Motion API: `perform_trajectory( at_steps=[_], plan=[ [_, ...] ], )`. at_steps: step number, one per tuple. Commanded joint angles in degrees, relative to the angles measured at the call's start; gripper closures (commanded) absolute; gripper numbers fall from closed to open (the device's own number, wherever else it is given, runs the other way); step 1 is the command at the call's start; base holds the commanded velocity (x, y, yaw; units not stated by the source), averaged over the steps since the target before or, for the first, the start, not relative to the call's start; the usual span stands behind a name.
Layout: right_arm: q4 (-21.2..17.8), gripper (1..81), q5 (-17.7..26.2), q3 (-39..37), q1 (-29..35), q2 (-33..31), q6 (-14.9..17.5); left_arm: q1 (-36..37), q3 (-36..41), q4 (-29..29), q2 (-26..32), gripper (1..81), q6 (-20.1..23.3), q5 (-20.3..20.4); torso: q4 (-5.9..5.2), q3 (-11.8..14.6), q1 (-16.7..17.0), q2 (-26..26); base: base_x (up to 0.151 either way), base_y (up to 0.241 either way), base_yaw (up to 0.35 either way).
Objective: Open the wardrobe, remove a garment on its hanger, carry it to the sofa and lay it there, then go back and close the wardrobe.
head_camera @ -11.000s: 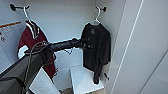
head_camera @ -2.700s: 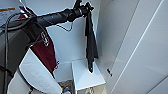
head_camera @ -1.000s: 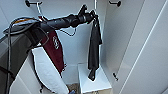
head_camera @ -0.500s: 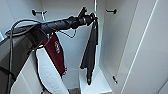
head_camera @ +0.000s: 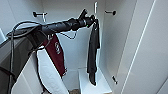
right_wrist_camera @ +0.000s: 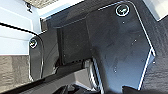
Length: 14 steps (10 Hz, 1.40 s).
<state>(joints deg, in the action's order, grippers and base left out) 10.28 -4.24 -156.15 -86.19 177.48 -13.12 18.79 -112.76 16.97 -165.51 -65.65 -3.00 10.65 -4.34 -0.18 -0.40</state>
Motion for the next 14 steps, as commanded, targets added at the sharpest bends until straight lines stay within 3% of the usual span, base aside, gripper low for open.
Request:
perform_trajectory(
  at_steps=[1,14],
  plan=[
    [-0.4,1.0,3.0,0.2,2.3,0.4,0.2,12.2,-0.2,1.3,0.2,81.1,0.9,2.7,0.0,0.0,0.0,0.0,0.0,0.0,0.0],
    [-0.3,1.0,2.6,0.2,2.4,0.4,0.2,8.9,5.4,1.2,3.1,81.1,0.9,2.8,0.0,0.0,0.1,0.0,-0.115,0.0,0.0]
  ],
)
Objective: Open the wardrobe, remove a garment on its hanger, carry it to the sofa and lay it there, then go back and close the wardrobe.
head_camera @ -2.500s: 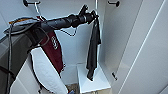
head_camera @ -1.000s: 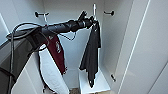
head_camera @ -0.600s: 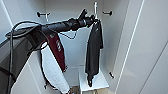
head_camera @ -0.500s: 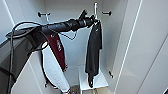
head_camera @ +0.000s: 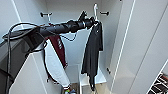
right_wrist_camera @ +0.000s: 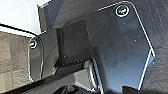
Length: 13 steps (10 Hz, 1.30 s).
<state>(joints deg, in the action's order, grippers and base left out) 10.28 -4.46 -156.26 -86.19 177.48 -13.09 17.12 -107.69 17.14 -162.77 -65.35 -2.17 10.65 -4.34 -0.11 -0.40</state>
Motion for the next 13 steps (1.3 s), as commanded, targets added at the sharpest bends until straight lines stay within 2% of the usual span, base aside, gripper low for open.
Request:
perform_trajectory(
  at_steps=[1,4,10,13],
  plan=[
    [-0.3,1.0,2.9,0.3,2.3,0.4,0.3,10.1,0.5,1.1,0.4,81.1,0.6,2.0,0.0,0.0,0.0,0.0,-0.132,0.0,0.0],
    [-0.3,1.0,2.9,0.3,2.3,0.4,0.3,8.9,1.2,1.1,0.2,81.1,0.6,2.1,0.0,0.0,0.0,0.0,-0.13,0.0,0.0],
    [-0.4,1.0,2.7,0.3,2.3,0.4,0.3,4.3,10.7,1.1,2.7,81.1,0.8,2.9,0.0,0.0,0.1,-0.1,0.0,0.0,0.0],
    [-0.4,1.0,2.0,0.3,2.3,0.4,0.2,0.9,13.7,1.8,4.0,81.1,0.9,5.3,0.0,0.0,0.1,-0.1,0.0,0.0,0.0]
  ],
)
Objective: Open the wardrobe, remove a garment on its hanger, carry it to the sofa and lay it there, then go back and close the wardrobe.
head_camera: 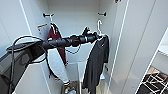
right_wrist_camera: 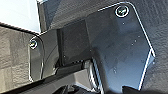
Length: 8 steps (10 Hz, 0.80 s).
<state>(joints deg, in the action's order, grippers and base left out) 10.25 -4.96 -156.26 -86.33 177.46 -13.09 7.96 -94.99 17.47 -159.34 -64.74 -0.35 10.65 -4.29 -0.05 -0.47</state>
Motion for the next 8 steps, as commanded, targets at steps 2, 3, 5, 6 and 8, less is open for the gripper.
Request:
perform_trajectory(
  at_steps=[2,3,5,6,8],
  plan=[
    [-0.4,1.0,2.5,0.3,2.4,0.4,0.2,8.3,1.4,2.6,0.4,81.1,0.3,3.6,0.0,0.0,0.0,0.0,0.0,0.0,0.0],
    [-0.4,1.0,2.5,0.3,2.4,0.4,0.2,7.6,1.1,2.8,0.2,81.1,0.3,3.6,0.0,0.0,0.0,0.0,0.0,0.0,0.0],
    [-0.4,1.0,2.5,0.3,2.4,0.4,0.2,6.4,0.2,3.3,-0.7,81.1,0.3,3.6,0.0,0.0,0.0,0.0,0.0,0.0,0.0],
    [-0.4,1.0,2.5,0.3,2.4,0.4,0.2,6.1,0.1,3.3,-0.9,81.1,0.3,3.6,0.0,0.0,0.0,0.0,0.0,0.0,0.0],
    [-0.4,1.0,2.5,0.3,2.4,0.4,0.2,5.9,0.1,3.3,-1.2,81.1,0.3,3.6,0.0,0.0,0.0,0.0,0.0,0.0,0.0]
  ],
)
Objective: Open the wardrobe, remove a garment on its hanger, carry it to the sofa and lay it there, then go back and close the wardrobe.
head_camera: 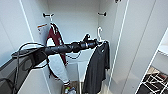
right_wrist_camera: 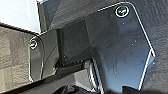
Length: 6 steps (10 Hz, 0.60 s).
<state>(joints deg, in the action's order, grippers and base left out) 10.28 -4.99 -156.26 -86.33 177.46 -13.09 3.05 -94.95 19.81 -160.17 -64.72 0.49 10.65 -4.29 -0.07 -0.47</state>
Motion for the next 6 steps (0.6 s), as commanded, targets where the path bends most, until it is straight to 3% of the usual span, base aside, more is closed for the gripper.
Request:
perform_trajectory(
  at_steps=[1,2,6],
  plan=[
    [-0.4,1.0,2.5,0.3,2.3,0.4,0.2,10.6,0.0,0.8,-0.3,81.1,0.3,2.8,0.0,0.0,0.0,0.0,0.0,0.0,0.0],
    [-0.4,1.0,2.5,0.3,2.3,0.4,0.2,10.6,0.0,0.8,-0.3,81.1,0.2,2.8,0.0,0.0,0.0,0.0,0.0,0.0,0.0],
    [-0.4,1.0,2.5,0.3,2.3,0.4,0.3,10.0,0.0,0.8,-0.4,81.1,0.3,2.8,0.0,0.0,0.0,0.0,-0.089,0.0,0.0]
  ],
)
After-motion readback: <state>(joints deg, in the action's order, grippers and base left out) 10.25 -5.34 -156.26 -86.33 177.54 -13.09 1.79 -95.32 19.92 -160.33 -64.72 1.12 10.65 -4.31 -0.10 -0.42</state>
